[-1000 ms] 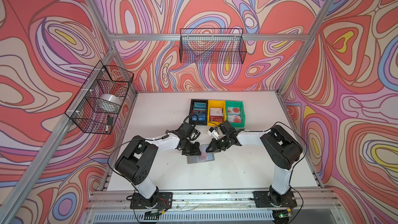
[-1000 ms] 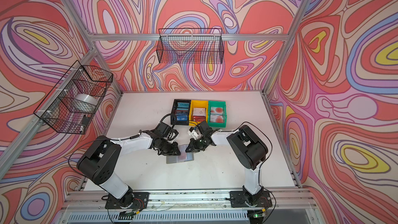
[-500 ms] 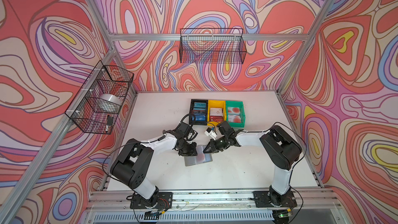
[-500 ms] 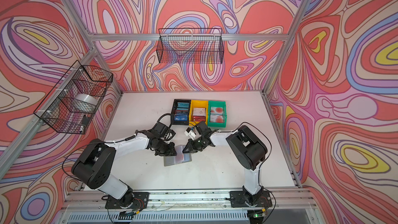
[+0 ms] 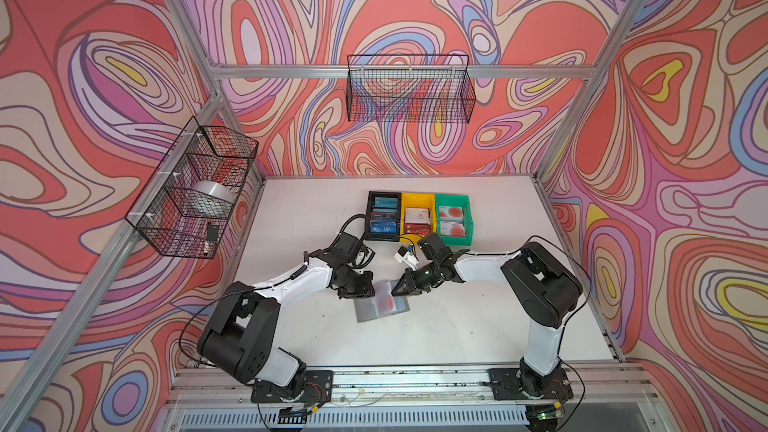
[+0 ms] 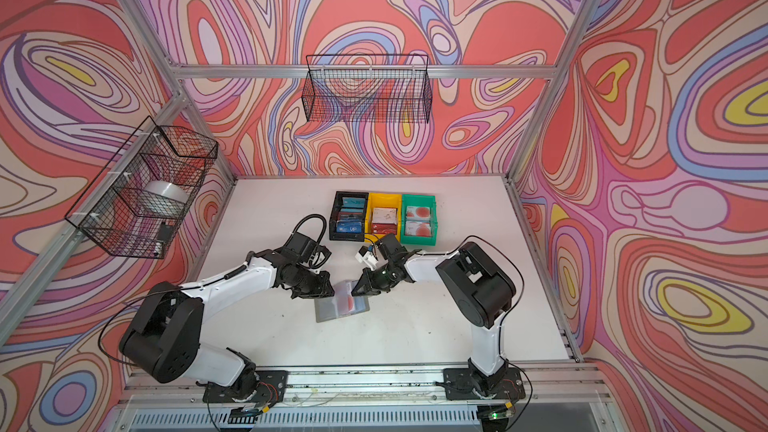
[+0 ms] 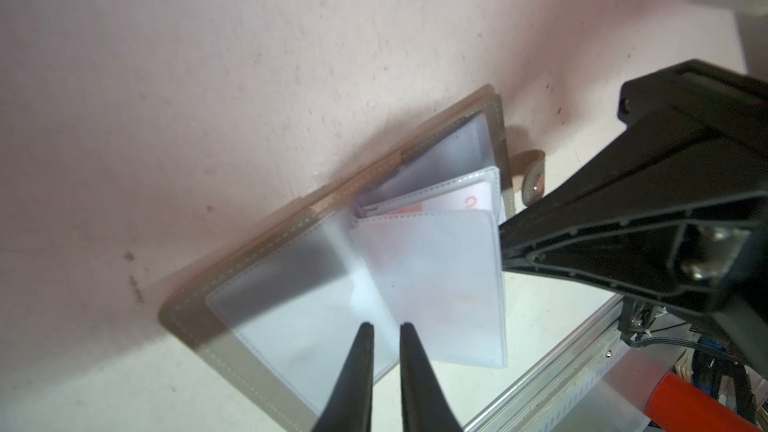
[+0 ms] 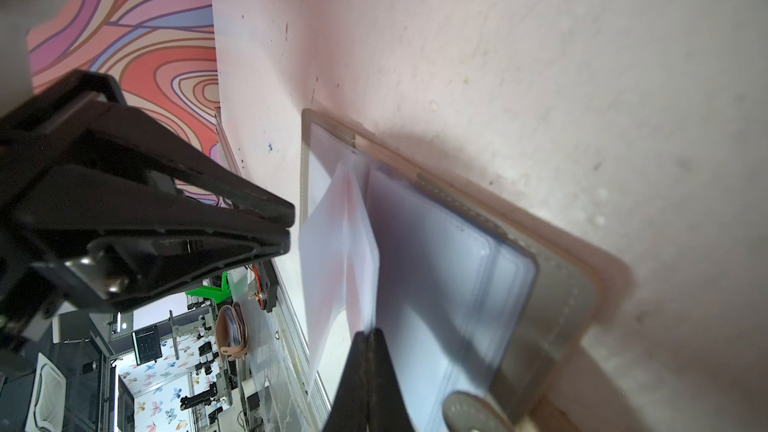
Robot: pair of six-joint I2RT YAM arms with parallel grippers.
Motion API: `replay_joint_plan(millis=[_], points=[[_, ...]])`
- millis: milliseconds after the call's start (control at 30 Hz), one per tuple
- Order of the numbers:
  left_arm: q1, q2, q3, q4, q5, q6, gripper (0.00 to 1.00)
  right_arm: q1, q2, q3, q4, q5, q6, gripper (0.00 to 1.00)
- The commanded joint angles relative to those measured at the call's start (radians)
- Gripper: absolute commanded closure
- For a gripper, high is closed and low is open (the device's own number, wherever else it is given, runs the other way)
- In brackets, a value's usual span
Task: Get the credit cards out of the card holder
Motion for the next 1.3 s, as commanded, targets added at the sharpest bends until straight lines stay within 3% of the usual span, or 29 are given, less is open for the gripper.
replay_joint_plan(millis=[0, 267, 800, 1267], points=[[0.007, -0.053, 0.003, -0.063, -0.018, 0.015, 0.83, 0.013, -0.001, 0.043, -0.049, 0.017, -0.007, 1.00], [0.007, -0.103, 0.007, -0.026, 0.042, -0.018, 0.82, 0.029, 0.012, 0.066, -0.050, 0.031, 0.021, 1.00], [0.007, -0.196, -0.037, -0.049, 0.011, -0.055, 0.82, 0.056, 0.080, 0.079, -0.006, 0.022, 0.043, 1.00], [0.006, -0.166, -0.141, 0.001, 0.017, -0.093, 0.82, 0.056, 0.095, 0.066, 0.008, 0.032, 0.058, 1.00]])
